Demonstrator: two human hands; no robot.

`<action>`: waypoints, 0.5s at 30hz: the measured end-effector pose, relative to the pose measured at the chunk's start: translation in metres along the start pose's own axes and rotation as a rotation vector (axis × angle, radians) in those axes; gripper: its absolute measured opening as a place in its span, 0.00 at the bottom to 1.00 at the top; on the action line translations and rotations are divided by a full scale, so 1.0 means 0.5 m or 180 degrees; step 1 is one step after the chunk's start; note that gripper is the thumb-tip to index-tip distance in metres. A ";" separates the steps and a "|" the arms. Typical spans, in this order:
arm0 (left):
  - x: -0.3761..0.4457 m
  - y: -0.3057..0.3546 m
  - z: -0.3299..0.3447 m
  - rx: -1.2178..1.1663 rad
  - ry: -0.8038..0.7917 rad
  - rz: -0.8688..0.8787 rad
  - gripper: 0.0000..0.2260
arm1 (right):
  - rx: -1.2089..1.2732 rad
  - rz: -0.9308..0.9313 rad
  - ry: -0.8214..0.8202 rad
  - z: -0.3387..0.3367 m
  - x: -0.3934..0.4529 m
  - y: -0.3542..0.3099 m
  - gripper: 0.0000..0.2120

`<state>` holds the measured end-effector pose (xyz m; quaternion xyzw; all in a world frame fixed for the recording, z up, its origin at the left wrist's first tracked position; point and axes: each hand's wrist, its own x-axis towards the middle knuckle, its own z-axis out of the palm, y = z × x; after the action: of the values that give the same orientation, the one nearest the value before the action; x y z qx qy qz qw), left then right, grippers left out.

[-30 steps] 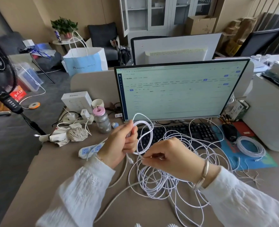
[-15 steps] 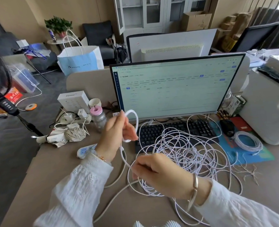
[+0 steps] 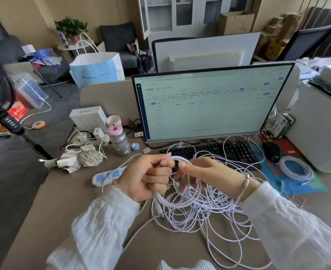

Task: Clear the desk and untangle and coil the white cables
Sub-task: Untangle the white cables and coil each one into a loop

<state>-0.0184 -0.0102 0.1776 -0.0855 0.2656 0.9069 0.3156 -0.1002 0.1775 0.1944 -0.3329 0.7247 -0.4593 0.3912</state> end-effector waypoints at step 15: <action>0.039 -0.027 -0.006 0.0615 0.1399 0.0646 0.14 | 0.0952 -0.0021 0.0468 0.000 0.033 0.074 0.13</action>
<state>-0.0252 0.0072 0.1630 -0.2229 0.4204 0.8640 0.1644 -0.1127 0.1770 0.1558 -0.2387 0.6738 -0.5865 0.3809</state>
